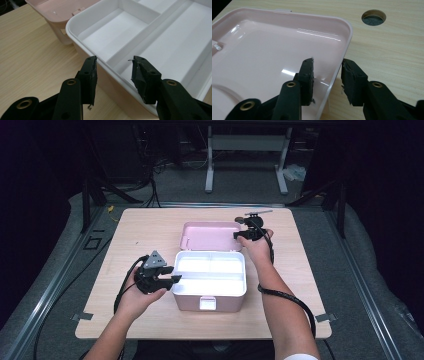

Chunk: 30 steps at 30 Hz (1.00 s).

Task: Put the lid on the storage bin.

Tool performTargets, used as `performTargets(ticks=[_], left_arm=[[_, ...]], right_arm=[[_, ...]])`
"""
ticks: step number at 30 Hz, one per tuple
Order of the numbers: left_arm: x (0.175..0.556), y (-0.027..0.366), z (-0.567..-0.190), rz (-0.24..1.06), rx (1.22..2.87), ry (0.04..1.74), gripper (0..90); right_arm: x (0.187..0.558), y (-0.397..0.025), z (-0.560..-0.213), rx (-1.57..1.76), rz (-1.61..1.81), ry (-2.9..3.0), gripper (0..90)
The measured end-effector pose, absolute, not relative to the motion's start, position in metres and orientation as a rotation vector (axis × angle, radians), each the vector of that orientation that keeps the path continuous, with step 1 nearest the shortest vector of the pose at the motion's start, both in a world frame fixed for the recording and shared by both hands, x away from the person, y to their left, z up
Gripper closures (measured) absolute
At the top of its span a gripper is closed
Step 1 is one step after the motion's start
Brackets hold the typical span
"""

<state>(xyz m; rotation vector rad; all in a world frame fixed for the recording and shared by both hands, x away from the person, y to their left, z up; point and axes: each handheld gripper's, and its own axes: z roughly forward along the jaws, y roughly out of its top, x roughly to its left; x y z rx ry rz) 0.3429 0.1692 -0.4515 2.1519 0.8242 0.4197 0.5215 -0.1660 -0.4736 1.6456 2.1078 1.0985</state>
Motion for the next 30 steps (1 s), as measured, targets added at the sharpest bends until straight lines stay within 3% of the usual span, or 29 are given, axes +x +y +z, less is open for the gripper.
performTargets(ticks=[19,23,30], left_arm=[[0.343,0.168,-0.452,0.43,2.148,0.825,55.3],[0.343,0.168,-0.452,0.431,2.149,0.825,55.4],[0.344,0.169,-0.453,0.439,2.153,0.823,55.7]], right_arm=[[0.518,-0.171,-0.452,1.656,1.325,2.054,63.7],[0.519,-0.159,-0.45,1.609,1.146,2.076,59.3],[0.523,-0.163,-0.452,1.67,1.158,2.055,50.0]])
